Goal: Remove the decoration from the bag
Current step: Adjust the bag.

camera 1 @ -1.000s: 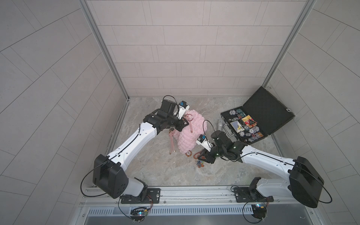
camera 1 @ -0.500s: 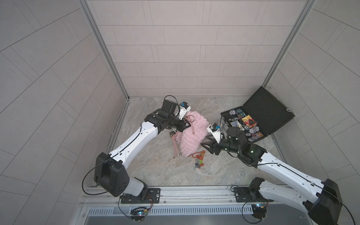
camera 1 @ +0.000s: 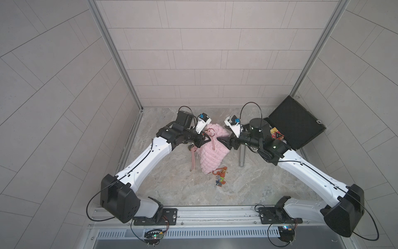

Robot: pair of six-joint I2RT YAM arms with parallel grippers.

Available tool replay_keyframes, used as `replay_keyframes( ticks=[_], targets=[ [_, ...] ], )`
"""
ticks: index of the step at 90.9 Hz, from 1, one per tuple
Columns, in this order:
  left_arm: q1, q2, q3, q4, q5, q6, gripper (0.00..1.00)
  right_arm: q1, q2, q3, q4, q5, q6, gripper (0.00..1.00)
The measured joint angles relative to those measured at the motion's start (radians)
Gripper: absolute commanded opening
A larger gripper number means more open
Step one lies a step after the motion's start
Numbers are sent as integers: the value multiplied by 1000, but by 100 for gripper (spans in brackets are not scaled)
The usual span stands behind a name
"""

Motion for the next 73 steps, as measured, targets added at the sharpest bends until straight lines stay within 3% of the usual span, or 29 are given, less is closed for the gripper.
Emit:
replay_keyframes(
  ticks=[12,18,35,49,55,65,73],
  targets=[
    [0,-21,-10,12,43,52,4,-12,70,69,-53,-76,-55,83],
    [0,-28,-18,19,58,76,5,-18,95,95,-72,-107,-72,77],
    [2,-32,-27,26,58,113,15,-23,117,116,-96,-166,-77,35],
    [2,-42,-42,37,55,123,31,-31,117,118,-90,-197,-51,4],
    [2,-51,-53,38,47,127,39,-37,117,119,-89,-212,-40,1],
    [5,-73,-72,31,29,136,63,-51,117,119,-86,-236,-29,0],
    [18,-99,-97,25,11,157,73,-69,117,119,-80,-262,-16,0]
  ],
)
